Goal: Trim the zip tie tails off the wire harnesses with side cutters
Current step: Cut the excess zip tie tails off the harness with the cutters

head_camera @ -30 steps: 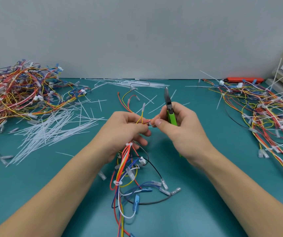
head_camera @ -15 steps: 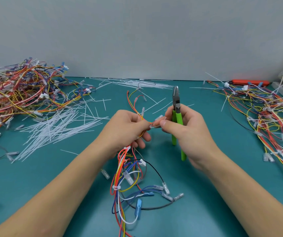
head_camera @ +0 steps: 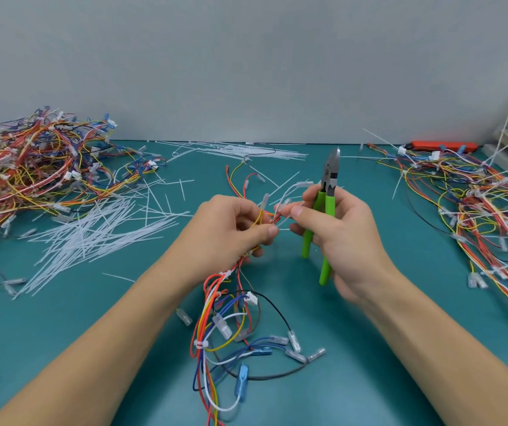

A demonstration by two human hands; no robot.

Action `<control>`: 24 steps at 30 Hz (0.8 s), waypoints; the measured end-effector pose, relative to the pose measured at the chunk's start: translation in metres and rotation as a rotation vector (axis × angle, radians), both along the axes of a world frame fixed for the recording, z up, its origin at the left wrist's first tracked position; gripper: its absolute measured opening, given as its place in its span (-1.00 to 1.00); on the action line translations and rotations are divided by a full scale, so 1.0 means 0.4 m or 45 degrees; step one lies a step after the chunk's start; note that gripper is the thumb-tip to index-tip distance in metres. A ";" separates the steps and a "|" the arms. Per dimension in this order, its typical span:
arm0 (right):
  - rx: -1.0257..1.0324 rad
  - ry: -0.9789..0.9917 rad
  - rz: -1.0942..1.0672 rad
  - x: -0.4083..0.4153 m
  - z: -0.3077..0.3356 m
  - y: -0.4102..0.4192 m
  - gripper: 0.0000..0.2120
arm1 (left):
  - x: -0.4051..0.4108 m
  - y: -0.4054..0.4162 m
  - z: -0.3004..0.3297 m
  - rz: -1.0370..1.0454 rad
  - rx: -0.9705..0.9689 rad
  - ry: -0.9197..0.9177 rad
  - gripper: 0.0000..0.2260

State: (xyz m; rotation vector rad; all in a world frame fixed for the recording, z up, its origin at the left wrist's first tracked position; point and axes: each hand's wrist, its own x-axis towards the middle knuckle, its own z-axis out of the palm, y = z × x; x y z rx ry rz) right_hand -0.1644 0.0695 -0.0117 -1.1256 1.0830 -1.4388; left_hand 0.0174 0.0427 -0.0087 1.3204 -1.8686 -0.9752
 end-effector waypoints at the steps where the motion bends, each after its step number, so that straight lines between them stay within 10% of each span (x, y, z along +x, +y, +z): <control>1: -0.003 -0.034 0.021 0.000 -0.001 0.000 -0.77 | -0.001 -0.001 -0.001 0.032 -0.053 -0.018 -0.93; 24: 0.002 -0.059 0.041 -0.001 0.000 0.001 -0.78 | -0.016 0.003 -0.011 0.220 0.039 0.325 -0.97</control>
